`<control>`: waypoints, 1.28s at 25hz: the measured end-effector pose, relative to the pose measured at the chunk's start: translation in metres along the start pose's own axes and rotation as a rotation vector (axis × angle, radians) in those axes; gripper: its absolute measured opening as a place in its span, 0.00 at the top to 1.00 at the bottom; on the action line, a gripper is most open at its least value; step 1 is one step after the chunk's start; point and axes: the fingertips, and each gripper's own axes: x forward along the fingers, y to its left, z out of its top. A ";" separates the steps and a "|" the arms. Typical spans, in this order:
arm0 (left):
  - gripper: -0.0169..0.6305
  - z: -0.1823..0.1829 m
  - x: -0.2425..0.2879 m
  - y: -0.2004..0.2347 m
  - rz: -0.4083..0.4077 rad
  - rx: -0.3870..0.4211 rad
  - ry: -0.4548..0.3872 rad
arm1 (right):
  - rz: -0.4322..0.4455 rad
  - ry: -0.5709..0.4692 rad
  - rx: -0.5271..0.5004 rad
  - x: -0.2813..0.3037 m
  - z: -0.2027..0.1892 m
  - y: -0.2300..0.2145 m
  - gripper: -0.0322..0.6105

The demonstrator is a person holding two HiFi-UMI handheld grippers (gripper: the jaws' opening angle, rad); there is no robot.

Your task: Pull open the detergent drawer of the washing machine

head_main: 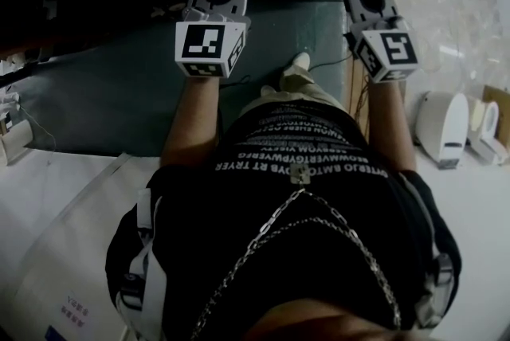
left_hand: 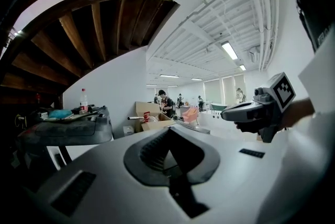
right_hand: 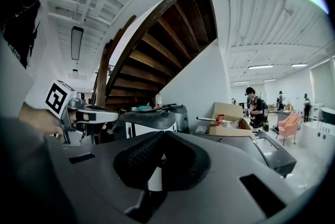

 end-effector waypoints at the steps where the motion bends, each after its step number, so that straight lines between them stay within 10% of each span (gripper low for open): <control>1: 0.97 0.002 0.007 -0.001 -0.005 -0.003 0.001 | 0.002 0.004 0.002 0.003 -0.001 -0.005 0.95; 32: 0.97 -0.022 0.085 0.019 0.091 -0.016 0.090 | 0.153 0.071 0.020 0.081 -0.025 -0.060 0.95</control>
